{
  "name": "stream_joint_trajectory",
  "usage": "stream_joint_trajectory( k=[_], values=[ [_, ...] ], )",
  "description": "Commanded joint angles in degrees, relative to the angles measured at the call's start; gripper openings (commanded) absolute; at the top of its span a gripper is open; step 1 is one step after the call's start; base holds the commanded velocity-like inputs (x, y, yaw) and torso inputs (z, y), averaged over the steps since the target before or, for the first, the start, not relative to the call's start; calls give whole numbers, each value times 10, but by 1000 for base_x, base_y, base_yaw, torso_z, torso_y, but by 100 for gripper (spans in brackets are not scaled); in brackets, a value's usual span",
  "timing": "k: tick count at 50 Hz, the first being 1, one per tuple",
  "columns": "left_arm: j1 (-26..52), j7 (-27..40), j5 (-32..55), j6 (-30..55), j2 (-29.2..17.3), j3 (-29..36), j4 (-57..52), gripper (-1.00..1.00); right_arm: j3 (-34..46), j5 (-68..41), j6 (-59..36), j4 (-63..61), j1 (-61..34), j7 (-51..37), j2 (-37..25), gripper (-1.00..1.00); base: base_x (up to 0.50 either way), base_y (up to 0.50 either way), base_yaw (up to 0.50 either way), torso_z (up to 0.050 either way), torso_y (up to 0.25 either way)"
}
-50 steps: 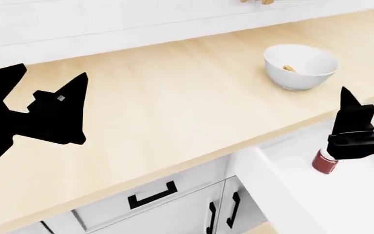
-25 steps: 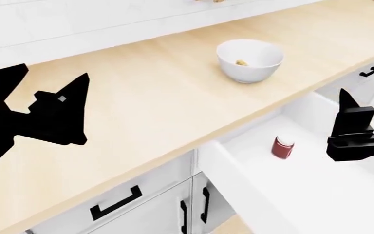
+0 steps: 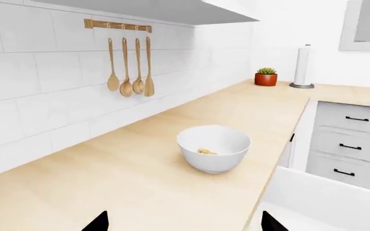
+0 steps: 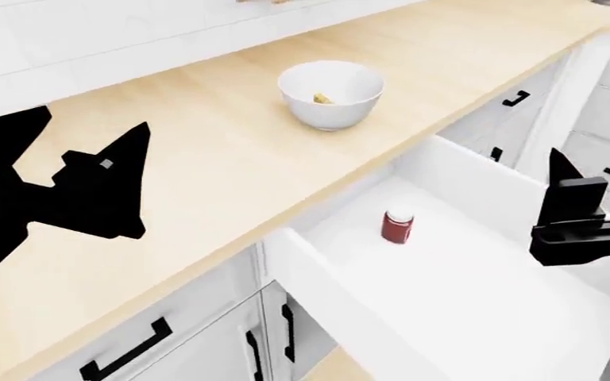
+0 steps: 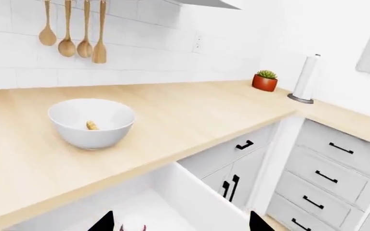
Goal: Place the bar in the bowl and close the drawer.
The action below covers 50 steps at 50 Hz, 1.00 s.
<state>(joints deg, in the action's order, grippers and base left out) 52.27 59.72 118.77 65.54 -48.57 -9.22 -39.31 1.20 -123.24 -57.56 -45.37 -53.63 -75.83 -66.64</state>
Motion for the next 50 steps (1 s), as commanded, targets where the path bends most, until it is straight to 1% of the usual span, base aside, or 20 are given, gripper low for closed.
stream_joint_trajectory(
  k=[1, 50],
  values=[
    [-1, -2, 1, -3, -3, 3, -1, 100, -3, -1, 4, -1, 6, 3, -2, 100, -32, 29, -500, 0, 0],
    [11, -3, 10, -19, -15, 24, -2, 100, -9, -6, 17, -2, 25, 25, -5, 100, -131, 159, -500, 0, 0]
  ],
)
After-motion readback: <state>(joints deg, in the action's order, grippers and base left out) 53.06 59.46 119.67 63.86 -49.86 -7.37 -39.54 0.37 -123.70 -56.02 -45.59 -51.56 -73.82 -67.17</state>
